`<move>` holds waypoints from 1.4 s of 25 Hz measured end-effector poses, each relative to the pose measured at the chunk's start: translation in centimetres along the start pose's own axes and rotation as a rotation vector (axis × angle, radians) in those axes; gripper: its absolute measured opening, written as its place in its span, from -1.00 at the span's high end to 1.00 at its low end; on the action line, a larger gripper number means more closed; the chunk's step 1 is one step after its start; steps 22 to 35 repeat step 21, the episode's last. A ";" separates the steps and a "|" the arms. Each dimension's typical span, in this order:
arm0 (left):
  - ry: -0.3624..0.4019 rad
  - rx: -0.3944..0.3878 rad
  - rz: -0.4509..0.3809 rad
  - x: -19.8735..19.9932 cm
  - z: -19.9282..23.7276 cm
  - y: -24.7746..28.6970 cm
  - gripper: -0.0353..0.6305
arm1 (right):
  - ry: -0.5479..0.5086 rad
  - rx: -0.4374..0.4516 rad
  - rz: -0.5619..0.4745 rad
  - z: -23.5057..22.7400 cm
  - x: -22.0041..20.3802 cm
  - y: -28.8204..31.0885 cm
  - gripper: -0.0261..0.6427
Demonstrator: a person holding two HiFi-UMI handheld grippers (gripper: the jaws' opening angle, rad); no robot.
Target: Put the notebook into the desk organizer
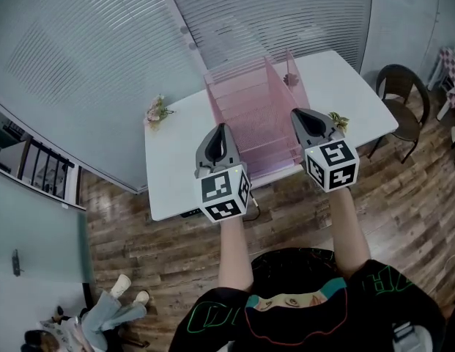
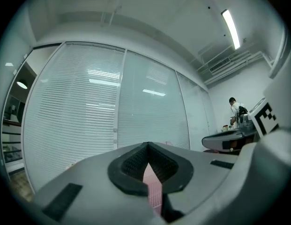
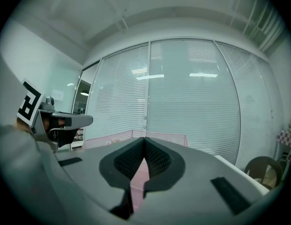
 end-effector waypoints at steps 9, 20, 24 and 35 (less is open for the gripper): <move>-0.006 0.001 0.000 -0.3 0.9 0.2 0.90 | -0.017 0.010 0.001 0.4 0.0 0.8 0.91; -0.026 -0.003 -0.015 -0.6 1.3 -0.4 0.90 | -0.033 0.010 -0.005 0.9 -0.1 0.3 0.92; -0.028 -0.004 -0.015 -0.6 1.4 -0.6 0.90 | -0.033 0.009 -0.006 1.0 0.0 0.2 0.92; -0.028 -0.004 -0.015 -0.6 1.4 -0.6 0.90 | -0.033 0.009 -0.006 1.0 0.0 0.2 0.92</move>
Point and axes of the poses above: the fingertips, and each gripper's own axes: y forward along the fingers, z to its left, x out of its top, the point moved 10 cm from there along -y, backward along the fingers, and after that the axes turned 8 degrees about x, right-handed, at the moved point
